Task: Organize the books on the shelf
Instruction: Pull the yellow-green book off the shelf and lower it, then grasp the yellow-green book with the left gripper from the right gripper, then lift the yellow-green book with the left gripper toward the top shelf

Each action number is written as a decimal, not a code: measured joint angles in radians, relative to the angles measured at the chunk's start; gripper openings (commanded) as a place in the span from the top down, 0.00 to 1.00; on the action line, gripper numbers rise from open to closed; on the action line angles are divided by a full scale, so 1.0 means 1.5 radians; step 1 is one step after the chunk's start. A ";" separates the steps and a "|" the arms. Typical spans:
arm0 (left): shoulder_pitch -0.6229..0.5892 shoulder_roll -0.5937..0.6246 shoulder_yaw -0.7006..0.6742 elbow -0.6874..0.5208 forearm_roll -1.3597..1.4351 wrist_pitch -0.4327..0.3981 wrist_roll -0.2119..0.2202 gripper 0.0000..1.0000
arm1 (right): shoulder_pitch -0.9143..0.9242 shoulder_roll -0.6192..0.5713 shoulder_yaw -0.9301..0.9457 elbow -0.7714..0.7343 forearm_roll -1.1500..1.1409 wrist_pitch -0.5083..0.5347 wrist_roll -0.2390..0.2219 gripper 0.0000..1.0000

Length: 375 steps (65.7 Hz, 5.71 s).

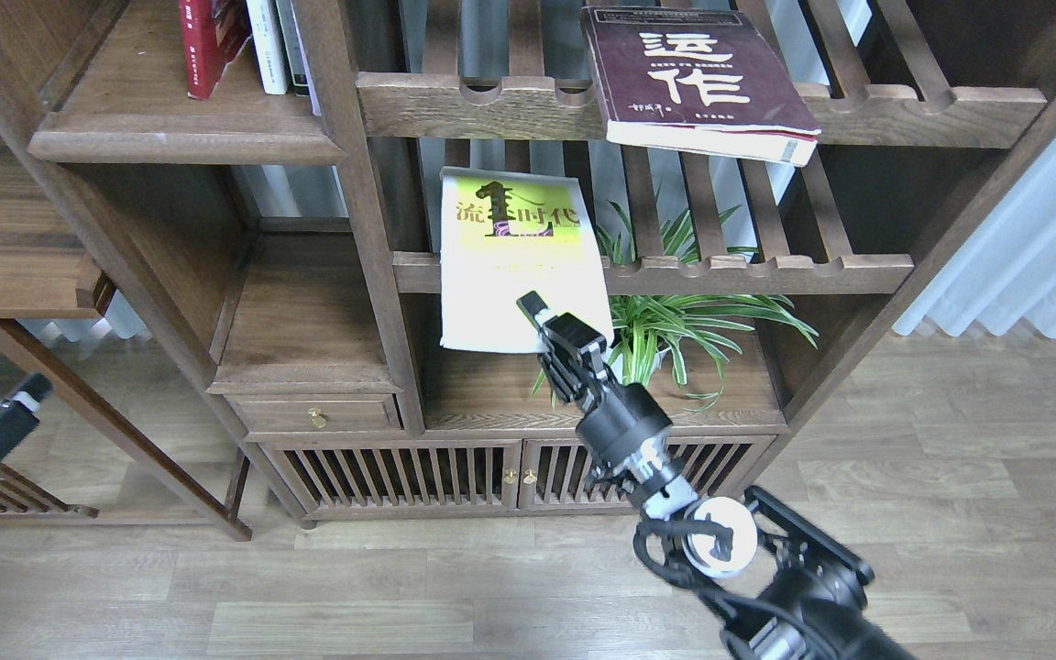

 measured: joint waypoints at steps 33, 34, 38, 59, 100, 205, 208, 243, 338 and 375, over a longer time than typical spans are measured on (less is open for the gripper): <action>-0.036 -0.016 0.389 0.019 -0.473 0.000 0.000 0.00 | -0.184 -0.028 -0.042 -0.007 -0.027 0.002 -0.143 0.95; -0.040 -0.011 0.407 0.015 -0.490 0.000 -0.001 0.00 | -0.184 -0.028 -0.045 -0.008 -0.026 0.002 -0.148 0.95; -0.049 0.003 0.453 0.006 -0.527 0.000 -0.005 0.00 | -0.184 -0.026 -0.060 -0.011 -0.023 0.002 -0.169 0.95; -0.126 0.048 0.678 -0.028 -0.604 0.000 -0.043 0.00 | -0.157 0.016 -0.118 -0.028 -0.003 0.001 -0.205 0.95; -0.131 0.055 0.666 -0.079 -0.599 0.000 -0.052 0.00 | -0.130 0.025 -0.133 -0.067 0.027 0.001 -0.217 0.94; -0.147 -0.022 0.764 -0.053 -0.591 0.000 -0.129 0.95 | -0.157 0.025 -0.165 -0.085 0.017 0.001 -0.253 0.93; -0.147 -0.021 0.765 -0.055 -0.590 0.000 -0.131 0.95 | -0.157 0.025 -0.163 -0.085 0.017 0.001 -0.253 0.92; -0.139 0.020 0.766 -0.067 -0.562 0.000 -0.132 0.96 | -0.093 0.025 -0.131 -0.136 0.023 0.001 -0.244 0.60; 0.078 0.016 0.158 -0.175 -0.099 0.000 -0.074 0.97 | -0.085 -0.018 -0.009 -0.194 0.020 0.001 -0.221 0.00; 0.032 -0.026 -0.113 -0.182 -0.135 0.000 -0.016 0.99 | -0.077 0.001 0.010 -0.221 0.017 0.001 -0.218 0.00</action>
